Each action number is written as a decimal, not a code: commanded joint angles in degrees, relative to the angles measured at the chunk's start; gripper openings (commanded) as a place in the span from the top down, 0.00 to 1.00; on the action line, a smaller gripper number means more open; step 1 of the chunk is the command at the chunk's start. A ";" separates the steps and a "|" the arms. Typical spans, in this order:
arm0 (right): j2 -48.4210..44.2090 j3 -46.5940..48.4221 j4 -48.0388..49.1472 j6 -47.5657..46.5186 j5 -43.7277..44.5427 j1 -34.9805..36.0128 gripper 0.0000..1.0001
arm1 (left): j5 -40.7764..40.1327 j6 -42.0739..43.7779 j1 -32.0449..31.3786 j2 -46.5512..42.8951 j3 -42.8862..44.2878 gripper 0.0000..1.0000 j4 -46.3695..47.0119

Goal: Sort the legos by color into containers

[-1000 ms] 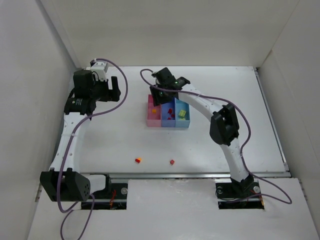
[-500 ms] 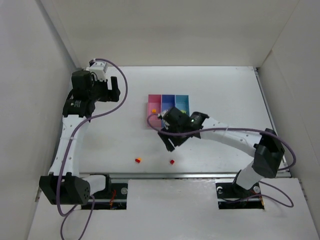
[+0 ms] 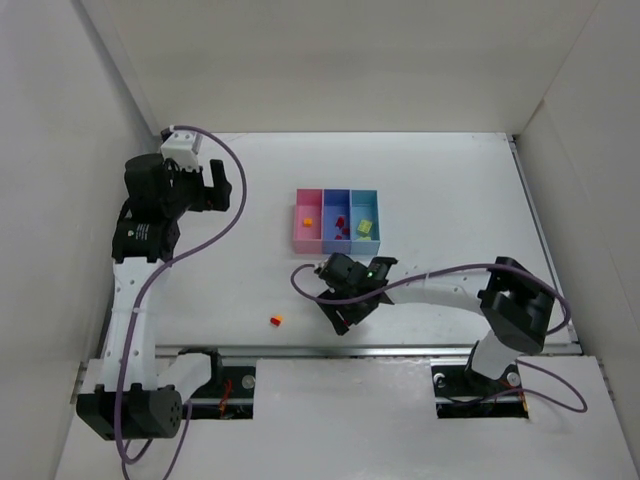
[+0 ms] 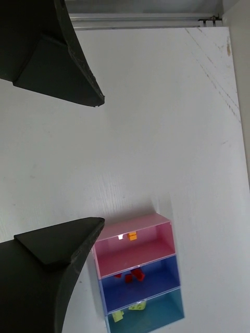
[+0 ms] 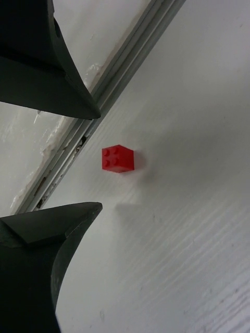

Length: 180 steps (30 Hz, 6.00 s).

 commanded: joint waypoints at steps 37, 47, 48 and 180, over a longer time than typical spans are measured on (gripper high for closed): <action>3.02 30.97 -3.63 -3.19 21.65 -0.12 1.00 | 2.75 0.48 2.14 -2.79 -1.79 0.13 1.71; 20.34 49.38 -7.77 -3.27 20.17 -15.24 1.00 | 2.75 0.48 2.14 -3.32 -1.79 0.13 1.09; 21.05 50.44 -7.76 -3.89 20.17 -15.25 1.00 | 2.75 0.48 2.14 -3.32 -1.79 0.13 1.09; -11.47 -4.57 12.96 17.64 2.61 -9.97 0.18 | -20.80 -23.43 -41.03 7.71 -18.93 0.06 0.83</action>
